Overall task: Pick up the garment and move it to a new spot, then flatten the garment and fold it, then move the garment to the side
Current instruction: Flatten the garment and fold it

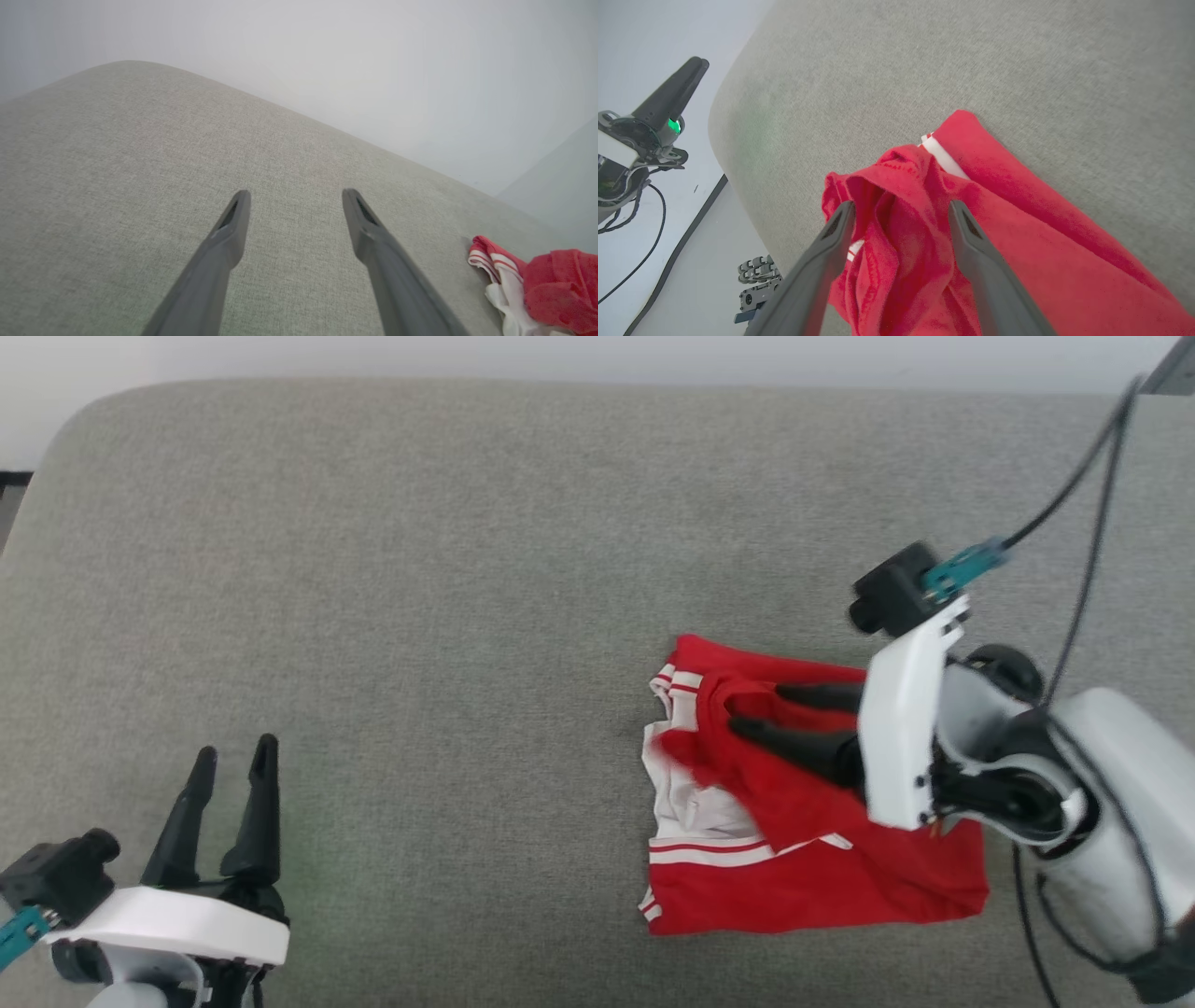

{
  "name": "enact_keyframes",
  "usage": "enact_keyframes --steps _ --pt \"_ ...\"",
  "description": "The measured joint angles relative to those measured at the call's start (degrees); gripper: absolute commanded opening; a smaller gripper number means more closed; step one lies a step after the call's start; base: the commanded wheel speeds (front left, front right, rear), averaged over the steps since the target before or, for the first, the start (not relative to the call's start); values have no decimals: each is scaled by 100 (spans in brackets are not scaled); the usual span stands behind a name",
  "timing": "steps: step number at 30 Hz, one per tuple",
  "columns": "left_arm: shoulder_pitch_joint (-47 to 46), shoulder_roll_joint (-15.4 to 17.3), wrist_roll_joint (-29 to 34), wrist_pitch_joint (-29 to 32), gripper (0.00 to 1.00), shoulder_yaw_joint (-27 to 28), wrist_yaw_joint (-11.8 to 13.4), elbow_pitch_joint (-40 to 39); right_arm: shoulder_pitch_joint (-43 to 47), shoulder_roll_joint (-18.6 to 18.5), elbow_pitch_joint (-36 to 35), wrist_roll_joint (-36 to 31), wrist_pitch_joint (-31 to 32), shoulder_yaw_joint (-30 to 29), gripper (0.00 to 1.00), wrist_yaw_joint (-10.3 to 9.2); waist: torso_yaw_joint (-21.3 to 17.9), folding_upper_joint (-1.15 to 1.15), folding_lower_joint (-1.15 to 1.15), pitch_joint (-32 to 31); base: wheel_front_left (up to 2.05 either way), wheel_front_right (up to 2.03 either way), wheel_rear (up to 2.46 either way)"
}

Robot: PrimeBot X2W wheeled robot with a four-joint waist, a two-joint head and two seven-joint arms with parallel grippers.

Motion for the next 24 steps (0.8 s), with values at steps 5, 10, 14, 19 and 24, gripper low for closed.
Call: enact_keyframes --steps 5,10,14,19,24 --pt "88 42 -65 0 100 129 0 -48 130 -266 -237 14 -296 -349 100 0 -137 0 0 -118 0 0 0" --pt "264 70 -31 0 100 234 0 -82 393 -558 -501 -135 -846 -711 100 0 -292 0 0 -261 0 0 0" --pt "362 73 67 0 100 318 0 -112 728 -766 -625 -336 -1499 -948 100 0 -408 0 0 -391 0 0 0" --pt "500 56 198 0 100 421 0 -168 1207 -936 -541 -762 -2535 -1194 100 0 -560 0 0 -550 0 0 0" --pt "646 32 283 0 100 504 0 -200 1639 -998 -255 -1302 -3684 -1341 100 0 -700 0 0 -696 0 0 0"
